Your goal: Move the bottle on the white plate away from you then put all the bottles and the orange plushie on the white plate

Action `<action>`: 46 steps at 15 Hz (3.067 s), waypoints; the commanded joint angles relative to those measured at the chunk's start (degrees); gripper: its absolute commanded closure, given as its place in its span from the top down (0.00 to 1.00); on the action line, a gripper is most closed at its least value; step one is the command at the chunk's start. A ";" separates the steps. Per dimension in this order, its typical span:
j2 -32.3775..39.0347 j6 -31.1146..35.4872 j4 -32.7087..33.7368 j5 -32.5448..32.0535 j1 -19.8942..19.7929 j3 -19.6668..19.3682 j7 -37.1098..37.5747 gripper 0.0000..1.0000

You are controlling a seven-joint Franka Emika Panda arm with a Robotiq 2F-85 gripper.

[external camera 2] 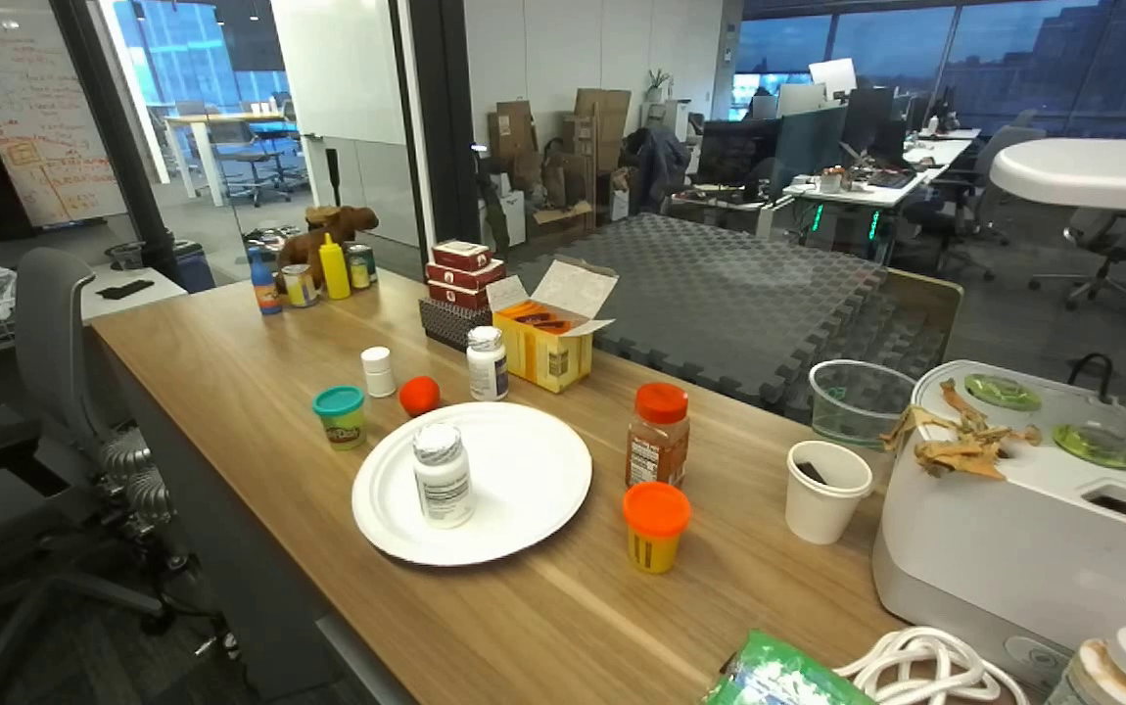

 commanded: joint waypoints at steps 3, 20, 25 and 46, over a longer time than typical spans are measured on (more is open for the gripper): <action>0.36 -0.24 0.18 -0.86 1.64 -1.33 0.75 1.00; 27.14 24.18 6.30 -9.09 -4.29 -9.28 3.43 1.00; 34.08 23.96 11.11 -10.09 -3.60 -12.05 3.14 1.00; 46.69 29.18 18.72 -3.55 -3.25 -16.48 -1.64 1.00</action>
